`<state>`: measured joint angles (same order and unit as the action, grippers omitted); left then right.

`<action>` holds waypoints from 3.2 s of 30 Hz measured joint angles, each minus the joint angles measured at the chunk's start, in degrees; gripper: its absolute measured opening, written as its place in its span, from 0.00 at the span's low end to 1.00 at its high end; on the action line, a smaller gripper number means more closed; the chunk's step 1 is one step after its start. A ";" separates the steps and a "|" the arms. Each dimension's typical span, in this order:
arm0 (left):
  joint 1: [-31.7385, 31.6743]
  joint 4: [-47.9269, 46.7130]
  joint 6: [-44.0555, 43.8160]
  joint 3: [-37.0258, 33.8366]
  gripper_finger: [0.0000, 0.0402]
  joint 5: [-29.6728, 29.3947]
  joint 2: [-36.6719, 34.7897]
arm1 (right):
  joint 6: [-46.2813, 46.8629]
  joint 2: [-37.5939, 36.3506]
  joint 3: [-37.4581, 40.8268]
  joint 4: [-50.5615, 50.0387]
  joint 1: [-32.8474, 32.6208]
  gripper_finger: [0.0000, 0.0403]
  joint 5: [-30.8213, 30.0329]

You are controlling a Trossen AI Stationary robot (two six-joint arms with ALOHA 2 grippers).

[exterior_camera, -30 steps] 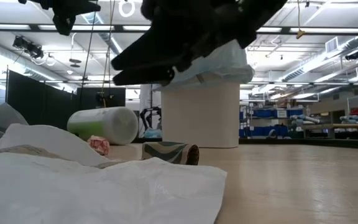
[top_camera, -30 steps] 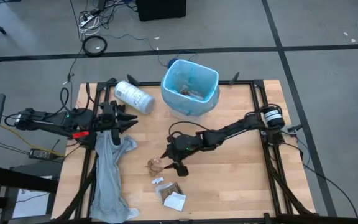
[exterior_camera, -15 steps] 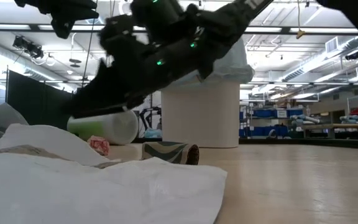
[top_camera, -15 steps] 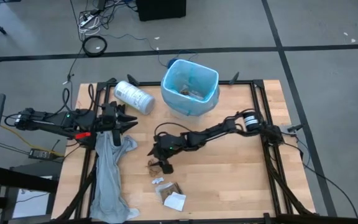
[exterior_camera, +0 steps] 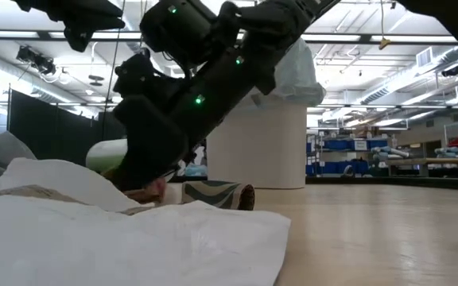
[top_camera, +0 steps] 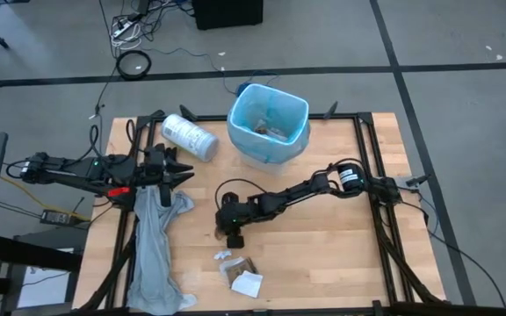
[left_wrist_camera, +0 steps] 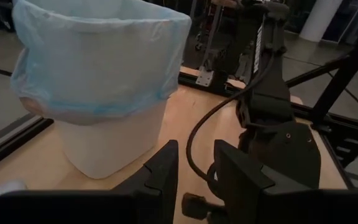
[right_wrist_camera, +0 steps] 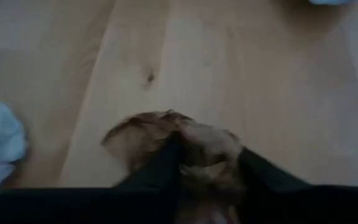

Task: Place trash/remove bag and relplace
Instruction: Put the brown napkin into the trash bin, then put the brown paper into the trash bin

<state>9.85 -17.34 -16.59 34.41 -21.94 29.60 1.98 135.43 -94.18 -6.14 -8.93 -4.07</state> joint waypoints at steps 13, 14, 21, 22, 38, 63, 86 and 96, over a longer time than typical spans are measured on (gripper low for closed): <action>0.00 -0.15 1.44 0.00 0.28 -4.59 0.03 | -2.51 -18.86 0.42 -6.77 1.76 0.01 -13.32; 0.00 -0.23 1.44 0.00 0.28 -5.01 0.03 | -2.31 -21.62 0.42 -7.68 2.03 0.01 -14.52; 0.00 0.10 1.41 0.00 0.28 -7.02 0.03 | -2.99 -39.36 0.32 -9.34 4.59 0.00 -28.20; 0.00 0.24 1.41 0.00 0.28 -7.24 0.03 | -4.61 -41.15 0.29 -9.70 5.23 0.00 -30.16; 0.00 1.25 1.39 0.00 0.28 -9.98 0.03 | -10.89 -46.39 0.51 -20.80 23.01 0.17 -26.47; -0.02 -0.40 2.88 0.00 0.28 -11.24 0.03 | -6.73 -47.22 0.41 -45.24 21.80 0.75 -33.40; -0.02 0.20 0.98 0.00 0.28 -15.77 0.09 | 5.49 -48.21 6.83 -39.91 -4.90 0.57 -2.07; -0.02 -1.39 -0.55 0.00 0.28 -15.91 2.84 | 4.91 -37.28 21.77 -11.18 -10.50 0.56 6.93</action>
<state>9.82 -18.74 -17.14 34.41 -37.85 32.44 6.89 98.15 -72.40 -17.32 -19.43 2.86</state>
